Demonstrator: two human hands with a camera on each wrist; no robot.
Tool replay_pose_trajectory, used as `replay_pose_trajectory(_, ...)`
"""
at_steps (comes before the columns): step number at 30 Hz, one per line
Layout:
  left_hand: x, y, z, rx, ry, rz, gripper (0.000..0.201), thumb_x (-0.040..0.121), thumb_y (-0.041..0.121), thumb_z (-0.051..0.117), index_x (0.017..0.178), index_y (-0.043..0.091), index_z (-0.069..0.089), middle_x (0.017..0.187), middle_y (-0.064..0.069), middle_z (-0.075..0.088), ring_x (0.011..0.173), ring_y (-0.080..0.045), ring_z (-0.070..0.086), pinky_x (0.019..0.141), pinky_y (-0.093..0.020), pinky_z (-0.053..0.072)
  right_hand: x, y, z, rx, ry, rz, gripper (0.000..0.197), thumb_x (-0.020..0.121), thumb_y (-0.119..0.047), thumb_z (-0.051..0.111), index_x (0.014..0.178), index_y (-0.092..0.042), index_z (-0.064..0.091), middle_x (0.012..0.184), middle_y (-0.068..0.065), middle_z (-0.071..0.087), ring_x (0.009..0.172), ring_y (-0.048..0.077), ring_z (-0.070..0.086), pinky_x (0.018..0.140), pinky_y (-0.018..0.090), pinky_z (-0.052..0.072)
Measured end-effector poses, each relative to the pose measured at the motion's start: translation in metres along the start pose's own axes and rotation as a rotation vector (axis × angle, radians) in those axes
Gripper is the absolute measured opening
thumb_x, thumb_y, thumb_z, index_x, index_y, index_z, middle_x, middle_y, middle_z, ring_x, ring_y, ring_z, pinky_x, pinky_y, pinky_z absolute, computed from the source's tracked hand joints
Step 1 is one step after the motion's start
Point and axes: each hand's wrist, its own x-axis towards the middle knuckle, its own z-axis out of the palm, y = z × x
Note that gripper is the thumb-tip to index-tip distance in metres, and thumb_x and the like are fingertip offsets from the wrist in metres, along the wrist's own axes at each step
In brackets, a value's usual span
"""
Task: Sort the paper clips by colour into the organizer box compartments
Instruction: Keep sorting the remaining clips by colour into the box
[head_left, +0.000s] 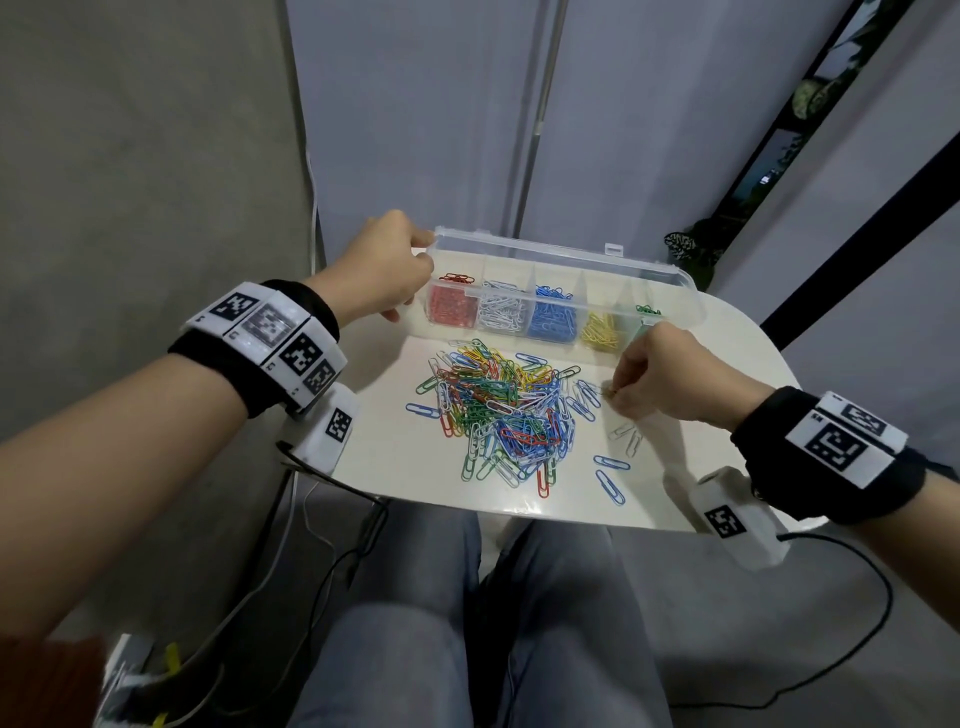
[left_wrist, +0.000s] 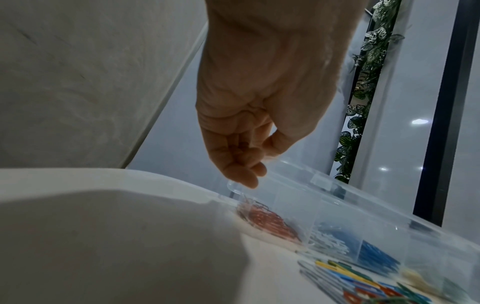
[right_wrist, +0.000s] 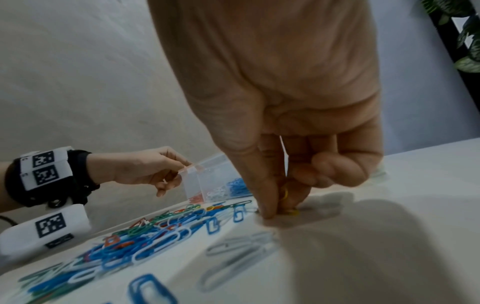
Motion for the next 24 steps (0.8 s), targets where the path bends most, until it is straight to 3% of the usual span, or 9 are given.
replay_pose_trajectory(3, -0.001, 0.0, 0.0, -0.001, 0.0, 0.007, 0.048, 0.093, 0.008, 0.044, 0.141, 0.005, 0.048, 0.065, -0.004, 0.056, 0.051, -0.018, 0.052, 0.048, -0.035, 0.057, -0.001, -0.002, 0.001, -0.031, -0.014, -0.02, 0.011, 0.077, -0.011, 0.077, 0.073, -0.003, 0.07, 0.065, 0.005, 0.063, 0.059, 0.014, 0.05, 0.054, 0.023, 0.041)
replay_pose_trajectory(6, -0.002, 0.001, 0.0, -0.007, -0.006, 0.014, 0.048, 0.094, 0.007, 0.043, 0.141, 0.003, 0.047, 0.08, -0.006, 0.058, 0.053, -0.017, 0.054, 0.049, -0.036, 0.057, -0.004, -0.005, -0.004, -0.083, -0.001, -0.065, 0.013, 0.074, -0.005, 0.078, 0.067, -0.009, 0.068, 0.065, 0.003, 0.063, 0.06, 0.016, 0.053, 0.057, 0.025, 0.043)
replay_pose_trajectory(9, -0.002, 0.0, -0.001, -0.005, -0.008, 0.014, 0.048, 0.094, 0.007, 0.043, 0.141, 0.004, 0.047, 0.08, -0.006, 0.055, 0.052, -0.017, 0.053, 0.05, -0.036, 0.057, -0.001, -0.014, -0.022, 0.025, 0.129, -0.118, 0.016, 0.072, 0.002, 0.076, 0.064, -0.01, 0.068, 0.06, 0.001, 0.062, 0.052, 0.004, 0.05, 0.05, 0.009, 0.038)
replay_pose_trajectory(12, -0.002, 0.001, 0.0, -0.003, -0.013, 0.005, 0.048, 0.094, 0.007, 0.043, 0.141, 0.004, 0.046, 0.081, -0.005, 0.053, 0.053, -0.017, 0.052, 0.054, -0.04, 0.059, 0.013, -0.02, -0.045, 0.228, 0.324, -0.114, 0.02, 0.073, 0.002, 0.077, 0.062, -0.011, 0.067, 0.059, 0.003, 0.064, 0.047, -0.001, 0.05, 0.054, 0.014, 0.043)
replay_pose_trajectory(15, -0.002, 0.001, 0.0, 0.0, -0.01, -0.001, 0.047, 0.094, 0.008, 0.043, 0.141, 0.005, 0.047, 0.07, -0.001, 0.05, 0.053, -0.017, 0.052, 0.054, -0.039, 0.058, 0.032, -0.022, -0.054, 0.3, 0.412, -0.05, 0.011, 0.074, -0.003, 0.079, 0.069, -0.005, 0.069, 0.047, -0.01, 0.059, 0.039, -0.003, 0.045, 0.045, 0.008, 0.037)
replay_pose_trajectory(17, -0.002, 0.001, 0.0, 0.004, -0.012, 0.0, 0.047, 0.094, 0.008, 0.042, 0.141, 0.005, 0.047, 0.072, -0.002, 0.051, 0.053, -0.017, 0.053, 0.052, -0.038, 0.058, 0.039, -0.023, -0.053, 0.271, 0.417, -0.027, 0.01, 0.074, -0.007, 0.08, 0.077, -0.004, 0.072, 0.054, -0.006, 0.06, 0.041, -0.001, 0.045, 0.042, 0.006, 0.033)
replay_pose_trajectory(19, -0.002, 0.001, 0.0, 0.006, -0.015, 0.008, 0.047, 0.094, 0.008, 0.043, 0.141, 0.004, 0.047, 0.085, -0.007, 0.055, 0.054, -0.017, 0.053, 0.051, -0.037, 0.057, 0.04, -0.025, -0.051, 0.245, 0.43, -0.065, 0.014, 0.075, -0.011, 0.081, 0.085, -0.006, 0.074, 0.069, 0.004, 0.063, 0.052, 0.001, 0.047, 0.045, 0.004, 0.033)
replay_pose_trajectory(21, -0.002, 0.0, -0.001, 0.006, -0.007, 0.011, 0.047, 0.094, 0.008, 0.043, 0.14, 0.003, 0.048, 0.09, -0.009, 0.052, 0.053, -0.017, 0.052, 0.052, -0.039, 0.058, 0.035, -0.033, -0.047, 0.23, 0.423, -0.141, 0.013, 0.075, -0.011, 0.08, 0.088, -0.009, 0.075, 0.073, 0.007, 0.064, 0.055, 0.005, 0.047, 0.05, 0.006, 0.035)
replay_pose_trajectory(24, -0.001, 0.0, 0.0, 0.008, -0.006, 0.007, 0.046, 0.094, 0.009, 0.044, 0.14, 0.004, 0.048, 0.087, -0.007, 0.052, 0.052, -0.015, 0.052, 0.05, -0.036, 0.057, 0.024, -0.048, -0.035, 0.187, 0.289, -0.258, 0.012, 0.077, -0.006, 0.077, 0.087, -0.012, 0.076, 0.073, 0.008, 0.067, 0.06, 0.011, 0.049, 0.053, 0.011, 0.036)
